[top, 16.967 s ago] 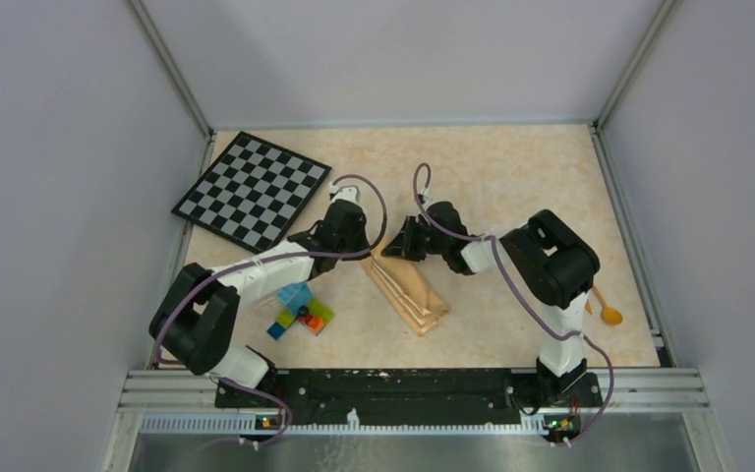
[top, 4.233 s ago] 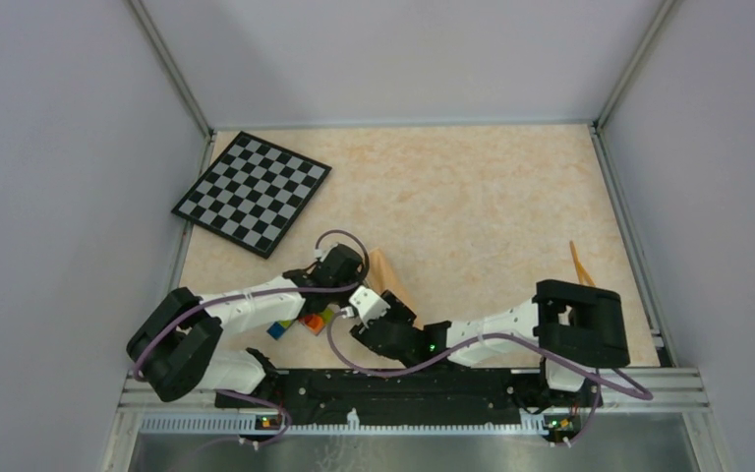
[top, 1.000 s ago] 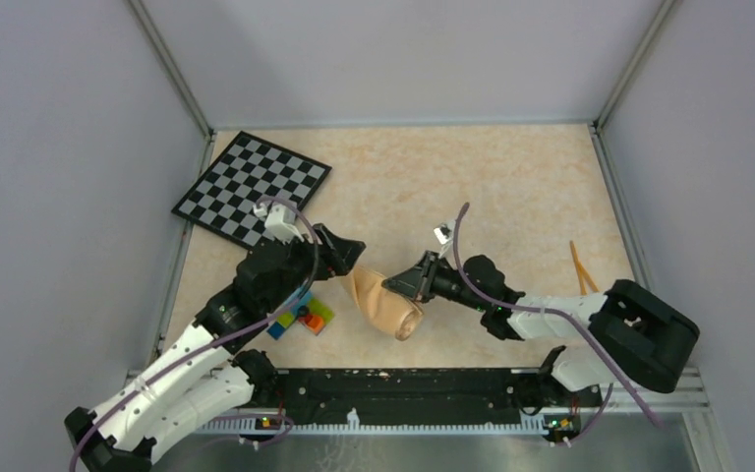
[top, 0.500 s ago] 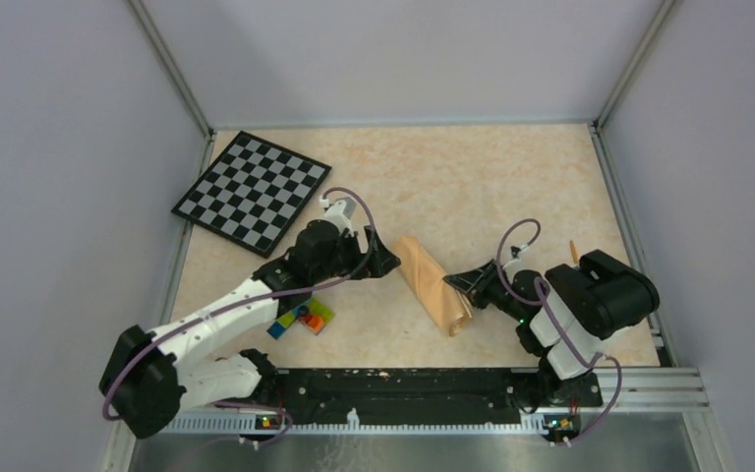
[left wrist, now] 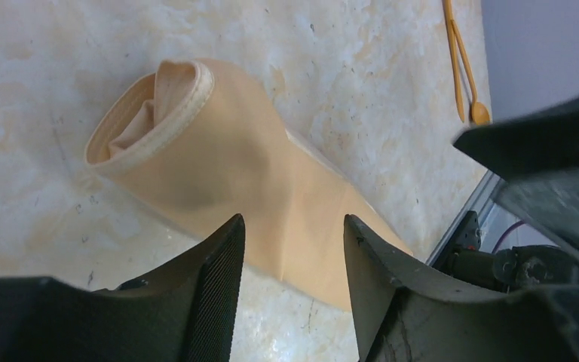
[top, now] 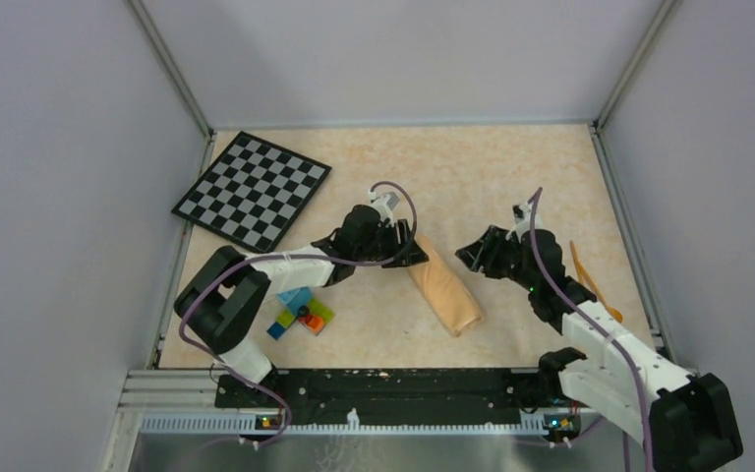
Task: Fold the napkin into a case and place the utensils inside
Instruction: Smooth out the smaller rectangle-folded napkin at the center of the board.
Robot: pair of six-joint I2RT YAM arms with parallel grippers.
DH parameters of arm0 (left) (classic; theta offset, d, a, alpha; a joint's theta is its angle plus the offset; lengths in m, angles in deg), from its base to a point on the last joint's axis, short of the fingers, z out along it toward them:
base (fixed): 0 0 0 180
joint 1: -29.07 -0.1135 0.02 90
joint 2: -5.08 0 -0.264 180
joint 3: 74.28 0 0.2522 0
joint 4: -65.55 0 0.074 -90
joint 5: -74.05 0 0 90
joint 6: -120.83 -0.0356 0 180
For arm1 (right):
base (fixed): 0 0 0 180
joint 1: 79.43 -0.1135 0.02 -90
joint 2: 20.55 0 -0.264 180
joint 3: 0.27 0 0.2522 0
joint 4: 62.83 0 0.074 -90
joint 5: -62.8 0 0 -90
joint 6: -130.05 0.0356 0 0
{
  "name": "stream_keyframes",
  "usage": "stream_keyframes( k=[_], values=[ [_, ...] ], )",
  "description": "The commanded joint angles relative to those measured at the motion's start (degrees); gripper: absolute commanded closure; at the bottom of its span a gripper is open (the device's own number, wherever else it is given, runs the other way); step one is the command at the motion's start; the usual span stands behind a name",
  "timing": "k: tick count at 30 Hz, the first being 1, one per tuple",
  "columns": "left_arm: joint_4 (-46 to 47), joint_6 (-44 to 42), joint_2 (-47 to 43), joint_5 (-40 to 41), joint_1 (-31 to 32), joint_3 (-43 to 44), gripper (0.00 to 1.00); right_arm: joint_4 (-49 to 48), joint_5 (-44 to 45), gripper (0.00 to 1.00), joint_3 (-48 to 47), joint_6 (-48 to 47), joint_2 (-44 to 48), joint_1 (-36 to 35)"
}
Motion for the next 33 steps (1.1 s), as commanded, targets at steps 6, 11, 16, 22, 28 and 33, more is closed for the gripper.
stream_keyframes(
  k=[6,11,16,22,28,33],
  values=[
    [6.08,-3.01,11.16,-2.16,-1.0,10.13,0.46,14.47,-9.71,0.67,-4.41,-3.34,-3.95,-8.16],
    [1.45,-7.01,16.67,-2.55,-1.07,16.24,0.46,17.68,-0.19,0.8,-0.78,0.99,-4.44,-8.16],
    [-3.2,-10.88,19.98,-7.53,-1.71,22.83,0.33,18.65,6.88,0.81,3.59,5.33,-0.35,-8.11],
    [-9.23,-12.35,26.05,-13.16,-3.26,28.99,0.29,21.61,4.26,0.81,-3.92,-1.95,-7.02,-8.23],
    [-10.57,-13.12,28.86,-15.85,-5.15,31.61,0.28,24.16,2.5,0.79,-8.05,-2.59,-7.07,-10.78],
    [-19.4,-17.01,28.1,-17.74,-5.83,37.96,0.24,26.82,1.1,0.77,-9.27,-2.96,-8.62,-10.85]
  ],
)
